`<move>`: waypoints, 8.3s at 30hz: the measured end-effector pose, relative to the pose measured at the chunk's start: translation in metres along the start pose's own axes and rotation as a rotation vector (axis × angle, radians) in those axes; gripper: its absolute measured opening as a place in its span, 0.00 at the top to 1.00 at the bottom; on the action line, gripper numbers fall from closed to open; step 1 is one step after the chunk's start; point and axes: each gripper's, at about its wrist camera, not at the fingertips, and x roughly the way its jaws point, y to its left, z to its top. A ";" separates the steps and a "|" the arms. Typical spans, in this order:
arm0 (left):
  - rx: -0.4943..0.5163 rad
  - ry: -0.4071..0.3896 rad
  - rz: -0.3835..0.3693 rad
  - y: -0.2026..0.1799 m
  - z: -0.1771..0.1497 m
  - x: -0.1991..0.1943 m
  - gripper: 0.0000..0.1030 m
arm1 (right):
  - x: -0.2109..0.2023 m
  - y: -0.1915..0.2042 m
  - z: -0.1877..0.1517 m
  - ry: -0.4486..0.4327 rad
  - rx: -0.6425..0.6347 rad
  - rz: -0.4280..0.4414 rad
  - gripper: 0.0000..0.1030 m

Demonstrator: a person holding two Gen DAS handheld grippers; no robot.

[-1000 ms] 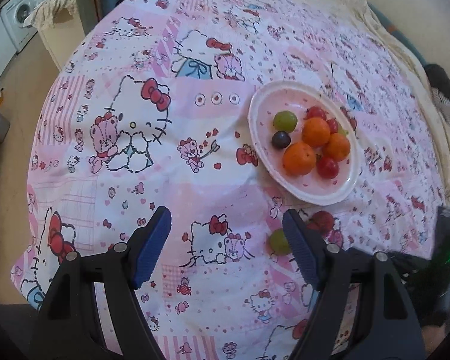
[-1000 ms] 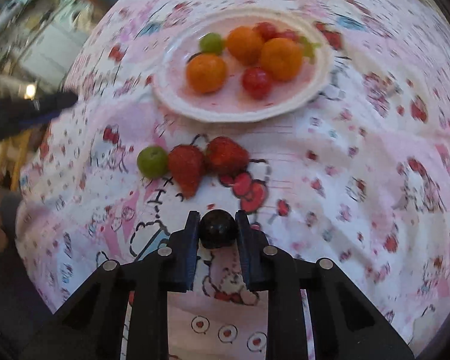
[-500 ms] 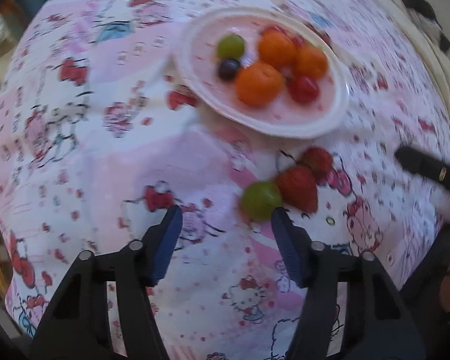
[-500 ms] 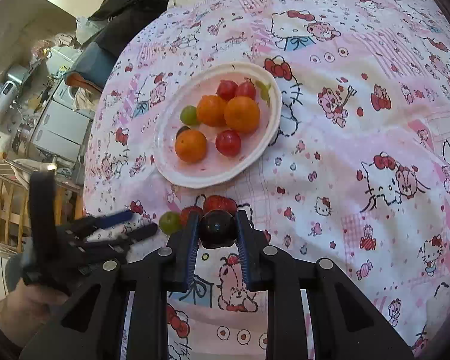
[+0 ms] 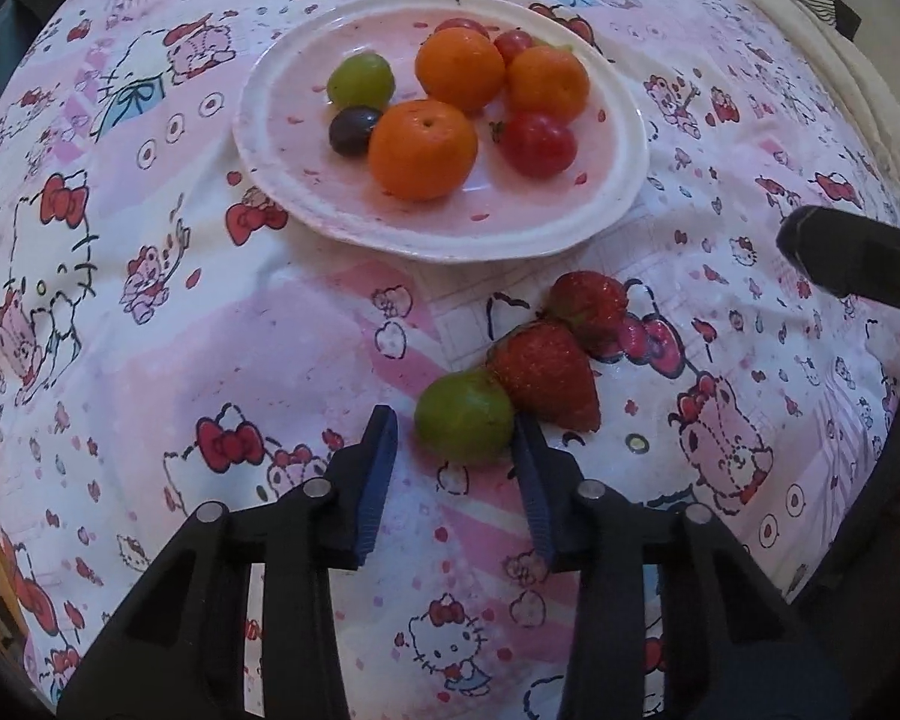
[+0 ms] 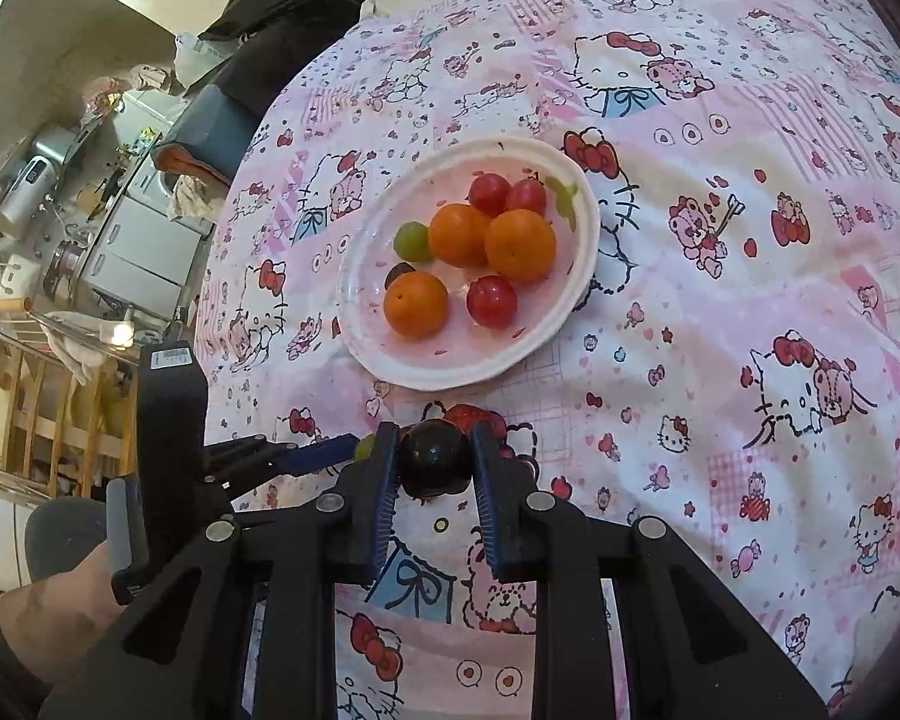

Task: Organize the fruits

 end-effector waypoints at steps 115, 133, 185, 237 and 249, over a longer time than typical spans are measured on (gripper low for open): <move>-0.223 -0.334 0.137 0.022 -0.027 -0.104 0.08 | -0.044 0.026 -0.036 -0.200 -0.102 -0.250 0.00; -0.162 -0.137 0.034 -0.004 -0.007 -0.020 0.25 | -0.037 0.004 -0.023 -0.175 -0.017 -0.247 0.00; -0.195 -0.133 0.051 0.043 -0.013 -0.079 0.69 | 0.018 -0.001 -0.021 0.039 -0.072 -0.239 0.18; -0.204 -0.288 0.152 0.055 0.005 -0.109 0.69 | -0.011 0.046 -0.001 -0.078 -0.273 -0.042 0.70; -0.182 -0.328 0.159 0.061 0.059 -0.117 0.69 | -0.045 0.027 0.064 -0.196 -0.214 -0.034 0.70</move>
